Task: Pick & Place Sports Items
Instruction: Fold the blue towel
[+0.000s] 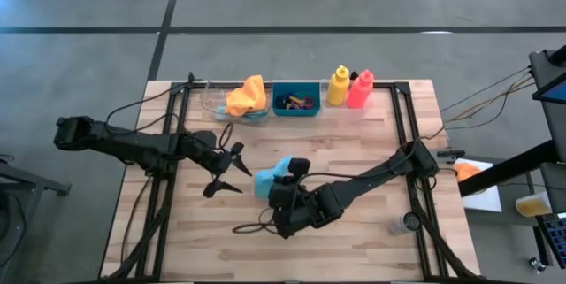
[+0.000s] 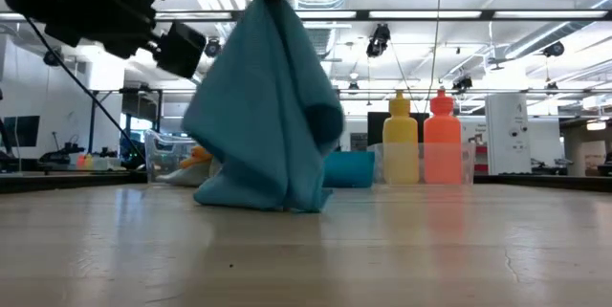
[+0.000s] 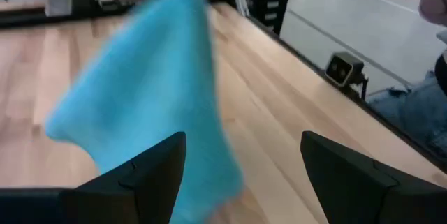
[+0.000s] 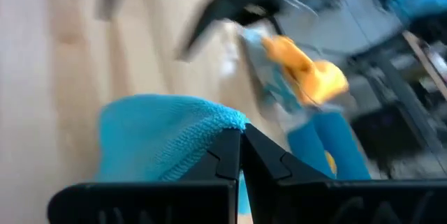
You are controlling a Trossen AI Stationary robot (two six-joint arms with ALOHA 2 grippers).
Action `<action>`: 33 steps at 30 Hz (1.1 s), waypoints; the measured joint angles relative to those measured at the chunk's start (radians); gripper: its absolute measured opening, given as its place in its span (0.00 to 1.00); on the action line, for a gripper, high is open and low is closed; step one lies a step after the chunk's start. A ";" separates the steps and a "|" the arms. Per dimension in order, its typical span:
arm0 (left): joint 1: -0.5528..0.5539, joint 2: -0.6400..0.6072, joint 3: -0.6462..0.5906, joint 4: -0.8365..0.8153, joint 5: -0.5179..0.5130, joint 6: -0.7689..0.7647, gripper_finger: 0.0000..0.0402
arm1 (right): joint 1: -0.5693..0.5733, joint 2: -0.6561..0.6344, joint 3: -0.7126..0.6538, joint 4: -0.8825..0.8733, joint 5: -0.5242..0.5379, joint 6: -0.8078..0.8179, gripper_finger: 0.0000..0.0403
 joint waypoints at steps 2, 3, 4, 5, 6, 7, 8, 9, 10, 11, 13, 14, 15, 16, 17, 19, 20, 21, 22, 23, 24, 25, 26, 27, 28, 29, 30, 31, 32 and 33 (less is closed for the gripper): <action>0.000 0.000 0.000 0.024 0.001 0.002 0.71 | 0.007 0.000 -0.001 0.065 -0.046 -0.059 0.02; 0.000 0.000 0.000 0.032 0.008 0.003 0.71 | 0.008 0.000 -0.001 0.090 -0.057 -0.079 0.02; 0.000 0.000 0.000 0.039 0.021 0.003 0.71 | 0.013 0.000 -0.001 0.107 -0.059 -0.096 0.02; 0.001 0.000 0.000 0.039 0.042 0.003 0.71 | 0.015 0.000 -0.001 0.118 -0.059 -0.109 0.02; 0.001 0.000 0.000 0.039 0.067 0.009 0.71 | 0.018 0.000 -0.001 0.123 -0.059 -0.121 0.02; 0.001 0.000 0.000 0.040 0.097 0.012 0.71 | 0.018 0.000 -0.001 0.126 -0.059 -0.131 0.02; 0.001 0.000 0.000 0.045 0.133 0.016 0.71 | 0.018 0.000 -0.001 0.128 -0.059 -0.138 0.02; 0.000 0.000 0.000 0.060 0.164 0.018 0.71 | 0.018 0.000 -0.001 0.129 -0.059 -0.142 0.02; -0.002 0.001 0.000 0.077 0.187 0.017 0.71 | 0.016 0.000 -0.001 0.129 -0.059 -0.144 0.02; -0.007 0.002 0.000 0.094 0.193 0.011 0.71 | 0.011 0.000 -0.001 0.131 -0.059 -0.144 0.02; -0.016 0.003 0.000 0.118 0.192 0.003 0.71 | 0.002 0.000 -0.002 0.136 -0.058 -0.144 0.02; -0.020 0.003 0.000 0.123 0.192 0.001 0.71 | -0.003 0.000 -0.002 0.147 -0.054 -0.145 0.02; -0.024 0.003 0.000 0.125 0.192 0.000 0.71 | -0.007 0.000 -0.002 0.159 -0.044 -0.146 0.02; -0.028 0.003 0.000 0.124 0.192 -0.001 0.71 | -0.010 0.000 -0.002 0.173 -0.028 -0.151 0.02; -0.032 0.003 0.000 0.123 0.192 -0.001 0.71 | -0.012 0.000 -0.002 0.188 -0.010 -0.158 0.02; -0.039 0.003 0.000 0.124 0.192 -0.016 0.71 | -0.015 0.000 -0.002 0.212 0.013 -0.180 0.02; -0.042 0.003 -0.001 0.124 0.192 -0.022 0.71 | -0.015 0.000 -0.002 0.221 0.019 -0.188 0.02; -0.043 0.003 -0.002 0.120 0.191 -0.026 0.71 | -0.016 0.000 -0.002 0.225 0.027 -0.190 0.02; -0.045 0.003 -0.003 0.116 0.191 -0.028 0.71 | -0.016 0.000 -0.002 0.226 0.028 -0.190 0.02; -0.045 0.003 -0.006 0.116 0.191 -0.028 0.71 | -0.016 0.000 -0.002 0.227 0.029 -0.190 0.02; -0.046 0.003 -0.013 0.117 0.187 -0.028 0.71 | -0.016 -0.001 -0.002 0.229 0.033 -0.190 0.02; -0.046 0.003 -0.021 0.116 0.180 -0.028 0.71 | -0.016 -0.002 -0.002 0.229 0.045 -0.186 0.02; -0.046 0.003 -0.029 0.117 0.165 -0.028 0.71 | -0.016 -0.003 -0.002 0.231 0.069 -0.177 0.02; -0.046 0.003 -0.039 0.118 0.150 -0.028 0.71 | -0.016 -0.006 -0.002 0.231 0.093 -0.168 0.02; -0.046 0.003 -0.047 0.120 0.127 -0.028 0.71 | -0.016 -0.009 -0.002 0.228 0.118 -0.157 0.02; -0.046 0.003 -0.055 0.121 0.105 -0.028 0.71 | -0.016 -0.015 -0.001 0.227 0.140 -0.151 0.02; -0.046 0.003 -0.062 0.121 0.084 -0.028 0.71 | -0.016 -0.021 -0.001 0.227 0.153 -0.144 0.02; -0.046 0.003 -0.068 0.121 0.062 -0.028 0.71 | -0.016 -0.027 -0.001 0.225 0.159 -0.133 0.02; -0.046 0.003 -0.070 0.121 0.041 -0.028 0.71 | -0.016 -0.036 0.000 0.221 0.159 -0.117 0.02; -0.046 0.002 -0.071 0.124 0.023 -0.029 0.71 | -0.016 -0.043 0.000 0.213 0.160 -0.099 0.02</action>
